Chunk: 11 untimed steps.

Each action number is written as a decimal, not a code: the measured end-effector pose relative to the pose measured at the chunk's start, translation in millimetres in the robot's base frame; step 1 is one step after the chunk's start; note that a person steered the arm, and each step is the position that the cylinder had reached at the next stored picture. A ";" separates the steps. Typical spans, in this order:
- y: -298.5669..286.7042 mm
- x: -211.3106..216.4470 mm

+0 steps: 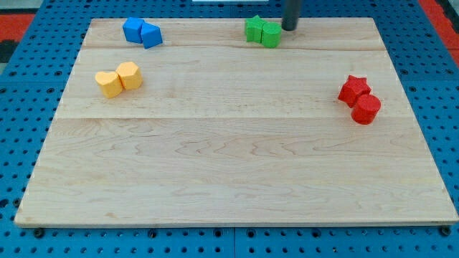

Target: Move the green star to the left of the green circle

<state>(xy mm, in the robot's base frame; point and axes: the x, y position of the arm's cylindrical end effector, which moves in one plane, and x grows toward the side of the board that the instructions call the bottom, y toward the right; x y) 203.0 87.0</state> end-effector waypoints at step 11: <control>-49.4 -8.5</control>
